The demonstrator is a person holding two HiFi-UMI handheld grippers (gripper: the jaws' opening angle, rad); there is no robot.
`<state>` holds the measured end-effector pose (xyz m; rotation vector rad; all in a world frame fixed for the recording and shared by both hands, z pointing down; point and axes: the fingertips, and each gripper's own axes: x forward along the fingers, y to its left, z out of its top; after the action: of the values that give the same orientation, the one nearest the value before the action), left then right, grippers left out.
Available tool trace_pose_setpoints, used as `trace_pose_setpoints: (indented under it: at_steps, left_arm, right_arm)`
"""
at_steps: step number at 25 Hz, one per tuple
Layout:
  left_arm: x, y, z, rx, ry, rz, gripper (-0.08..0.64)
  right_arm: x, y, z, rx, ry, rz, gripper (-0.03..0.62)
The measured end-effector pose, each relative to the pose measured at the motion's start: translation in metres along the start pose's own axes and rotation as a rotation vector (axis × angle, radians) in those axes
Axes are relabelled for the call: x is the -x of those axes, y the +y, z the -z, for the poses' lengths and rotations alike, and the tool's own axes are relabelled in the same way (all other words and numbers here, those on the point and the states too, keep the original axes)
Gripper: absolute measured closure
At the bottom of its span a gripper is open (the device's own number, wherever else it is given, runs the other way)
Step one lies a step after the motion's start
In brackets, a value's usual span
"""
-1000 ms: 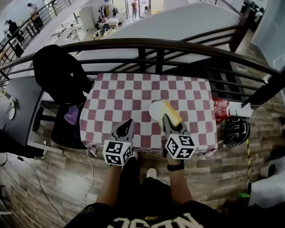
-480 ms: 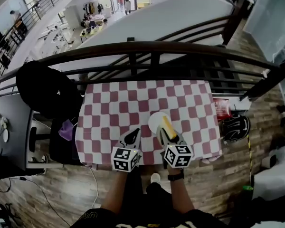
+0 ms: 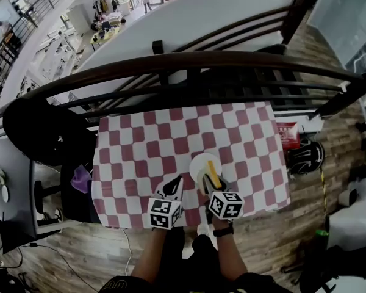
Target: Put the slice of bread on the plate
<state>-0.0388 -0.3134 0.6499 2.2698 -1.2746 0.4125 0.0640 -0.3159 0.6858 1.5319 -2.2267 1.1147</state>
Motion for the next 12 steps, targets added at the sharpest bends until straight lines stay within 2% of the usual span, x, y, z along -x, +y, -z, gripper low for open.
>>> trace_pose_setpoints:
  at_steps: [9,12]
  left_arm:
    - [-0.023,0.019,0.032,0.033,0.085,0.001,0.541]
    - [-0.025,0.026,0.037,0.035,0.099,-0.010,0.541]
  right_arm:
    - [-0.056,-0.011,0.024,-0.185,0.028,-0.087,0.486]
    - [-0.071,-0.021,0.029,-0.196,0.037,-0.068,0.486]
